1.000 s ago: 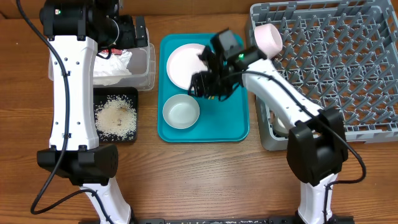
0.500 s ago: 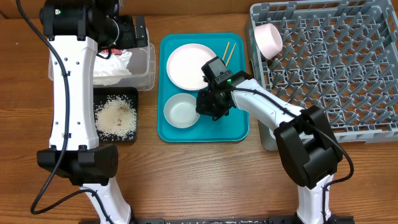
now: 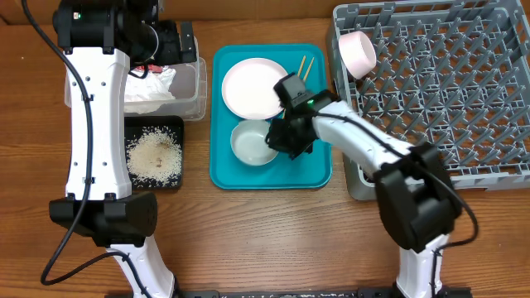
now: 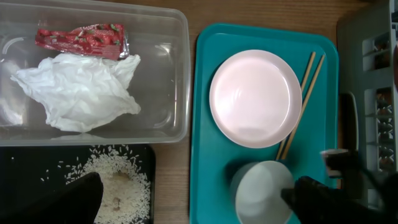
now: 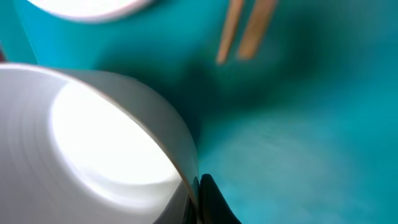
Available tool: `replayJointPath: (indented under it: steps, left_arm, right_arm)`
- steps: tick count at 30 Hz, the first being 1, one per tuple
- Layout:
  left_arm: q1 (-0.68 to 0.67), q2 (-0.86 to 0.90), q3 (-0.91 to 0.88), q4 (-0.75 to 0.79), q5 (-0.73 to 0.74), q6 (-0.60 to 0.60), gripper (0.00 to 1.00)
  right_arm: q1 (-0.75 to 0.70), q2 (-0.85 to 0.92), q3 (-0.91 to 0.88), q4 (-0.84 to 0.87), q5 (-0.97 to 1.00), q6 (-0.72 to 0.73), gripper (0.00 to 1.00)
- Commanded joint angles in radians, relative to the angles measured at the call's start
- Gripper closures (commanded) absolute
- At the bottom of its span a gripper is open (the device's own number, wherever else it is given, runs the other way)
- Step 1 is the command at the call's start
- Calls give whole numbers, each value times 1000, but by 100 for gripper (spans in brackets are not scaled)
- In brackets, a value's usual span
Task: Sort waste into correct bins and load items into the dishwasher
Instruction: 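Carry the pale bowl into the dish rack with the right gripper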
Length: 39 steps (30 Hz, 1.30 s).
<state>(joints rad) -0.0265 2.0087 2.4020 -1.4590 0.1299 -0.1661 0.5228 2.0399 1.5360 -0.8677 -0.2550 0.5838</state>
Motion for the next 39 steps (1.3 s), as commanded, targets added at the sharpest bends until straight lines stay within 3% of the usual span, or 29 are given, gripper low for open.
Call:
replayJointPath:
  steps: [1, 10, 18, 22, 28, 39]
  left_arm:
    - [-6, 11, 8, 1, -6, -14, 0]
    - [-6, 11, 8, 1, -7, -14, 0]
    - [-6, 11, 8, 1, -6, -14, 0]
    - [-6, 11, 8, 1, -7, -14, 0]
    - [-6, 11, 8, 1, -7, -14, 0]
    - [-6, 11, 8, 1, -7, -14, 0]
  right_arm:
    - [-66, -215, 122, -53, 162, -65, 96]
    - [-135, -546, 200, -320, 948, -65, 96]
    - [-119, -483, 150, -327, 1304, -203, 96]
    - [-119, -385, 138, -282, 1426, -327, 96]
    - [-119, -214, 138, -219, 1619, -327, 96]
    - [-119, -4, 138, -173, 1650, -326, 96]
